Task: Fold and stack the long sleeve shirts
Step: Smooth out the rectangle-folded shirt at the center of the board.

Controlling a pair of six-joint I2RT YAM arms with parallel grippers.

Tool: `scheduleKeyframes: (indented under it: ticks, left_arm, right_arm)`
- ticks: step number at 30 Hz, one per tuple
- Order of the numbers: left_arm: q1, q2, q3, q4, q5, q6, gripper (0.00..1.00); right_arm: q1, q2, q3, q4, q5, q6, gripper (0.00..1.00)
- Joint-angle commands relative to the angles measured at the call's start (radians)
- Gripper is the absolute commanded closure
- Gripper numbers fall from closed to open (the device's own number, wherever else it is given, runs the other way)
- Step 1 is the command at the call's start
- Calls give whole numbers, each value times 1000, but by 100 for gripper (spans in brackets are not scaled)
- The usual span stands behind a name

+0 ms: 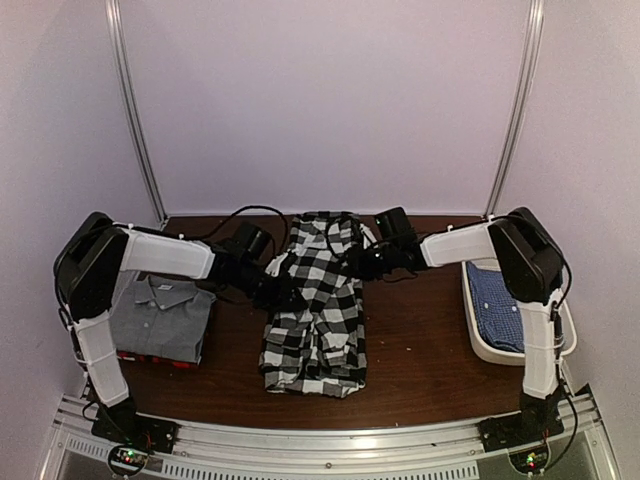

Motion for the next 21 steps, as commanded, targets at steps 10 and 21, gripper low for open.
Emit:
scheduleKeyframes:
  ticks: [10, 21]
  left_arm:
    - [-7, -202, -194, -42, 72, 50, 75]
    - [-85, -224, -394, 58, 114, -13, 75]
  right_arm:
    - [132, -442, -491, 116, 19, 10, 65]
    - [294, -440, -666, 269, 39, 145, 65]
